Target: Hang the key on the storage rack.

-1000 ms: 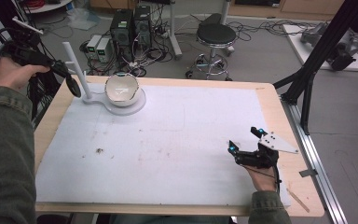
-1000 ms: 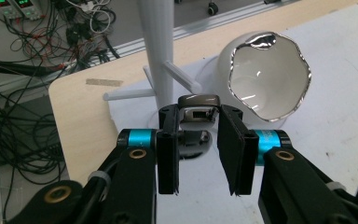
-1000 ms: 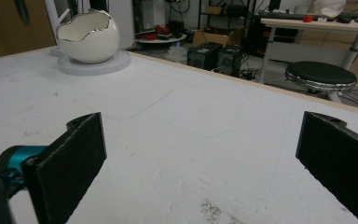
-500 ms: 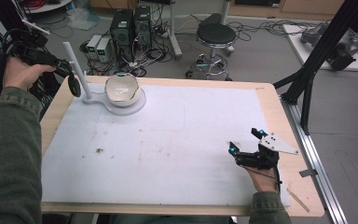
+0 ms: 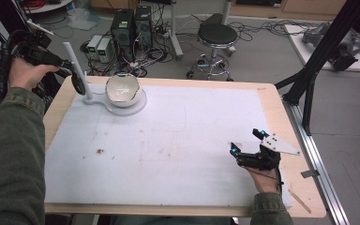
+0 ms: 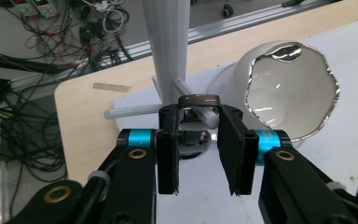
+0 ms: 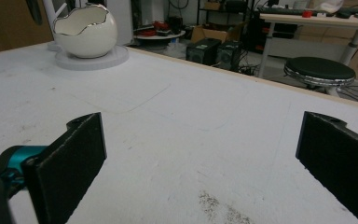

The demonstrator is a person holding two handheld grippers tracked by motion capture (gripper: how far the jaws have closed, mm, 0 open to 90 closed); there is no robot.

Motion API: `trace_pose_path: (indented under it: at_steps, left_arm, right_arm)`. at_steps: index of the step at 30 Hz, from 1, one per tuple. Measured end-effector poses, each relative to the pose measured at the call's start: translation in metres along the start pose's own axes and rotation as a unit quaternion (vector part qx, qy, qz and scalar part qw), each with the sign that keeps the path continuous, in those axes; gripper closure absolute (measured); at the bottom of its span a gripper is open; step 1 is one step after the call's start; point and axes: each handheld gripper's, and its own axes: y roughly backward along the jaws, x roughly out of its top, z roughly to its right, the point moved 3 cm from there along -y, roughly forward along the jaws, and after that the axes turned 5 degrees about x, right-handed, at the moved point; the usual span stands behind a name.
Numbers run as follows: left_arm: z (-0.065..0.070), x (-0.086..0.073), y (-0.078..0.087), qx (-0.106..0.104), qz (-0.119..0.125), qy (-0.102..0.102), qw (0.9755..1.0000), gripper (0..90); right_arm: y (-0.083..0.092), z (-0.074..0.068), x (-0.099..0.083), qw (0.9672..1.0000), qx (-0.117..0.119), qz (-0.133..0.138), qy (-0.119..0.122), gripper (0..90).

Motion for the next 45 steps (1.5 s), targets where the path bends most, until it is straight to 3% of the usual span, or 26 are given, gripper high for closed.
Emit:
trace_pose_path:
  at_steps: [5,7,10,12,14,17,25,30,39,40,43,45]
  left_arm:
    - [0.002,0.0,-0.001,-0.009,-0.001,-0.003,0.9999,68.9]
    - [0.0,0.002,0.006,-0.013,0.025,0.011,0.9995,67.1]
    - [-0.002,0.002,0.013,-0.04,0.039,0.025,0.9981,44.7]
    - [-0.002,0.001,0.013,-0.045,0.035,0.019,0.9982,29.3]
    - [0.004,-0.004,0.009,-0.032,0.016,-0.012,0.9993,16.1]
    - [0.013,-0.006,0.005,-0.04,0.015,-0.023,0.9988,1.7]
    - [0.026,-0.006,0.01,-0.065,0.044,-0.042,0.996,1.7]
    - [0.033,-0.01,0.026,-0.066,0.083,-0.045,0.9933,1.7]
    - [0.045,-0.025,0.043,-0.065,0.121,-0.046,0.9895,1.7]
    - [0.046,-0.027,0.046,-0.055,0.129,-0.045,0.9891,1.7]
    - [0.05,-0.035,0.054,-0.055,0.159,-0.039,0.985,1.7]
    - [0.051,-0.038,0.057,-0.052,0.167,-0.04,0.9837,1.7]
  right_arm:
    - [0.0,0.0,0.0,1.0,0.001,0.0,0.0,0.7]
    - [0.001,0.001,0.0,1.0,0.0,0.002,0.003,0.7]
    - [0.001,0.001,0.001,1.0,-0.001,0.003,0.004,0.7]
    - [0.001,0.0,0.001,1.0,0.0,0.003,0.001,0.7]
    - [0.001,0.0,0.001,1.0,0.0,0.003,-0.001,0.7]
    - [0.001,0.0,0.002,1.0,0.001,0.004,0.003,0.7]
    - [0.001,0.001,0.004,1.0,-0.002,0.008,0.003,0.7]
    - [0.003,0.001,0.004,0.9999,-0.002,0.011,-0.001,0.7]
    - [0.003,0.001,0.005,0.9999,0.0,0.014,-0.002,0.7]
    - [0.003,0.001,0.005,0.9999,0.0,0.014,-0.003,0.7]
    - [0.003,0.001,0.005,0.9999,-0.001,0.016,-0.003,0.7]
    - [0.003,0.001,0.005,0.9999,0.0,0.016,-0.005,0.7]
